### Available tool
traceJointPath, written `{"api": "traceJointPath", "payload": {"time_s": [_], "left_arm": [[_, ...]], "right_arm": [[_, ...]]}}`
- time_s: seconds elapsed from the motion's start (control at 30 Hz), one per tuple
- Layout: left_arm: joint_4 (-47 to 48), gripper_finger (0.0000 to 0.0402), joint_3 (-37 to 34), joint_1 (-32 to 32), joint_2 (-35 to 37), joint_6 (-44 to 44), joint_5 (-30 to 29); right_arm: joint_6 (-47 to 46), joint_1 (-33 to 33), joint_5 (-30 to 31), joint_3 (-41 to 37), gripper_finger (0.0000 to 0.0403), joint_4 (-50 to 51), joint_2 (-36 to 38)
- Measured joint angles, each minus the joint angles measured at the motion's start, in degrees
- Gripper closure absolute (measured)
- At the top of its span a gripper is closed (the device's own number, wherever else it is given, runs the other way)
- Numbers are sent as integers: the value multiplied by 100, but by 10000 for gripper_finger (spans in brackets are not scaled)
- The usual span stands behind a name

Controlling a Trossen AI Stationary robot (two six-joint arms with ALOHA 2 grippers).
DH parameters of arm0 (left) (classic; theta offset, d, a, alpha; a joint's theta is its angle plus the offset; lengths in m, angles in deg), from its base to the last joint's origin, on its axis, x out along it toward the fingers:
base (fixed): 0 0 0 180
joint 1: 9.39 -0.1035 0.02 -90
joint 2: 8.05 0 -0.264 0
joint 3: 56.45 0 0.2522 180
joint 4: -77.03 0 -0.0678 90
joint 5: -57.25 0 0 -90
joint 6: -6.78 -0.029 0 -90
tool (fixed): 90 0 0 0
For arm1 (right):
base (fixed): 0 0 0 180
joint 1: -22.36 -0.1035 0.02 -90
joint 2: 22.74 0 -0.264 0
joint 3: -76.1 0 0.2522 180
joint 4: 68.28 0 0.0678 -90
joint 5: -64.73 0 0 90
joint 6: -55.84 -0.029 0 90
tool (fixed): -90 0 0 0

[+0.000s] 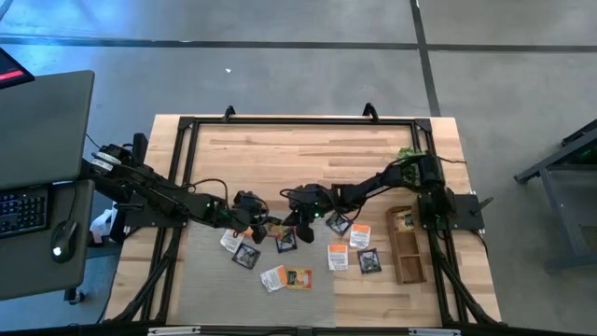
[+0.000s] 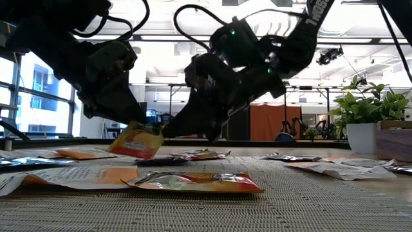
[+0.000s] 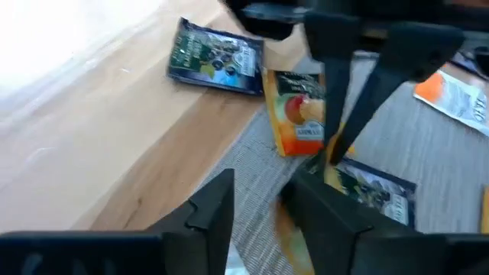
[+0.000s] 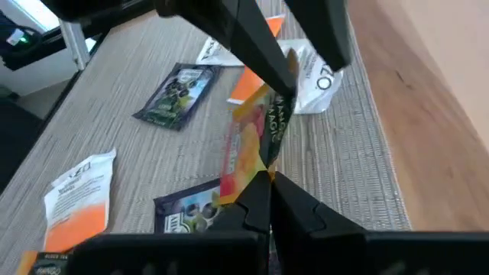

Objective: Pick & Place Tea
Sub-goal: Put the orange tea bag into the top section of the wooden organizer

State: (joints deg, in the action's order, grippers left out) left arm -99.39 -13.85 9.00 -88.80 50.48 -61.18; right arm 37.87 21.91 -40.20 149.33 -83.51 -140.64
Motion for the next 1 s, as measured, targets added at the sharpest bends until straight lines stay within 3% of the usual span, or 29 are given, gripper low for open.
{"api": "traceJointPath", "payload": {"time_s": [0.3,0.5,0.63,0.73,0.83,0.9,1.0], "left_arm": [[94,254,0,-2,251,-350,-1143],[122,254,2,-2,260,-301,-1114],[122,254,2,-2,258,-297,-782],[122,254,2,0,258,-297,-766],[111,254,2,0,258,-297,-767],[112,254,2,0,258,-297,-745],[121,254,2,0,258,-295,-570]], "right_arm": [[360,-156,1640,-1,403,2964,1501],[-130,-712,2915,-1,403,5084,3024],[-1205,-1412,4180,-29,403,6406,4120],[-2667,-2108,5348,-416,403,7080,4763],[-4138,-2762,6020,-997,403,7615,5154],[-4966,-3031,6078,-1352,403,7936,5286],[-5729,-3151,5437,-1669,403,8487,5374]]}}
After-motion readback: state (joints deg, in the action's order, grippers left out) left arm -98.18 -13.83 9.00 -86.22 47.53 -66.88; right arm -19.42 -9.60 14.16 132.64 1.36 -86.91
